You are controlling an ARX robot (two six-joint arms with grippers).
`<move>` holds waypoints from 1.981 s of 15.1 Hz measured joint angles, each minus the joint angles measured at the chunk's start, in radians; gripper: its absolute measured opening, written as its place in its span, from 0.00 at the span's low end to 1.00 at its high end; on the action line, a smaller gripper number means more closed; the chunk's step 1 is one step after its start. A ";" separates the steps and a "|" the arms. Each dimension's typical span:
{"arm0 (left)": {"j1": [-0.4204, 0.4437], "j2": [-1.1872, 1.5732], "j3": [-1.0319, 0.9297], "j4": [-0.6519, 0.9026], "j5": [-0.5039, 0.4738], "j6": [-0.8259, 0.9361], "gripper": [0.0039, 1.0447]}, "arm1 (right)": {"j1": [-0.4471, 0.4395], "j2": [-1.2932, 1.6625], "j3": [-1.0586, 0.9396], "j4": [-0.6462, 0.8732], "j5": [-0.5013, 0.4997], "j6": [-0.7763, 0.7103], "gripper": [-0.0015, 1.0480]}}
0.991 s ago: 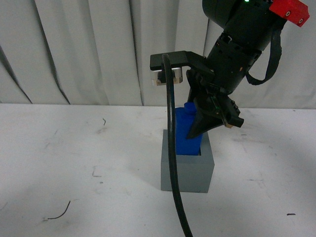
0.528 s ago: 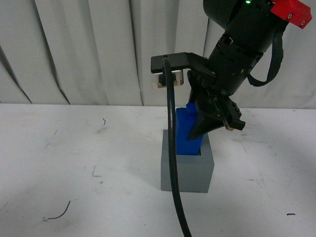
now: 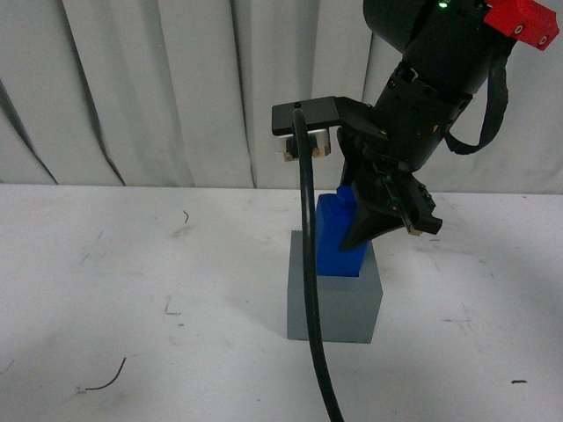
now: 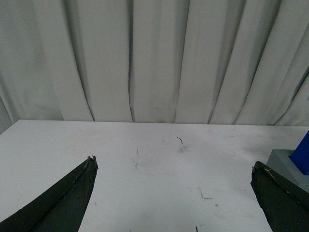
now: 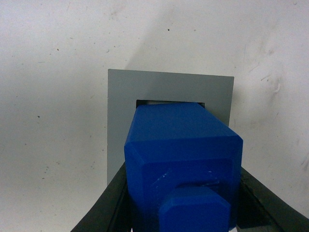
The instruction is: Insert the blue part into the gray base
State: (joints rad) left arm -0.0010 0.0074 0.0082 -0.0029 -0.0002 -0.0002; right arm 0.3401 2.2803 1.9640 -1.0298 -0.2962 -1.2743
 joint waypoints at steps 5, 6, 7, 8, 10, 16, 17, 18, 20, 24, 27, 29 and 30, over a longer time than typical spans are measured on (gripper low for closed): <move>0.000 0.000 0.000 0.000 0.000 0.000 0.94 | -0.001 0.003 0.000 0.002 0.016 -0.001 0.72; 0.000 0.000 0.000 0.000 0.000 0.000 0.94 | -0.001 0.003 0.001 0.001 0.016 -0.001 0.83; 0.000 0.000 0.000 0.000 0.000 0.000 0.94 | 0.000 0.002 0.007 0.004 0.012 -0.001 0.95; 0.000 0.000 0.000 0.000 0.000 0.000 0.94 | -0.001 0.003 0.013 0.005 0.007 -0.001 0.94; 0.000 0.000 0.000 0.000 0.000 0.000 0.94 | -0.001 0.002 0.015 0.014 -0.001 -0.001 0.94; 0.000 0.000 0.000 0.000 0.000 0.000 0.94 | -0.027 -0.186 -0.113 0.080 -0.139 0.082 0.94; 0.000 0.000 0.000 0.000 0.000 0.000 0.94 | -0.035 -0.243 -0.167 0.122 -0.168 0.085 0.94; 0.000 0.000 0.000 0.000 0.000 0.000 0.94 | -0.051 -0.318 -0.248 0.207 -0.205 0.091 0.94; 0.000 0.000 0.000 0.000 0.000 0.000 0.94 | -0.095 -0.464 -0.411 0.467 -0.273 0.153 0.94; 0.000 0.000 0.000 0.000 0.000 0.000 0.94 | -0.232 -0.716 -0.750 1.061 -0.235 0.443 0.94; 0.000 0.000 0.000 0.000 0.000 0.000 0.94 | -0.356 -0.902 -0.970 1.365 -0.232 0.666 0.94; 0.000 0.000 0.000 0.000 0.000 0.000 0.94 | -0.349 -1.115 -1.152 1.405 0.048 0.932 0.77; 0.000 0.000 0.000 0.000 0.000 0.000 0.94 | -0.338 -1.225 -1.262 1.386 0.193 1.067 0.67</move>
State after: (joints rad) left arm -0.0010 0.0074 0.0082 -0.0029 -0.0002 0.0002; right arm 0.0017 1.0557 0.7017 0.3565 -0.1036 -0.2077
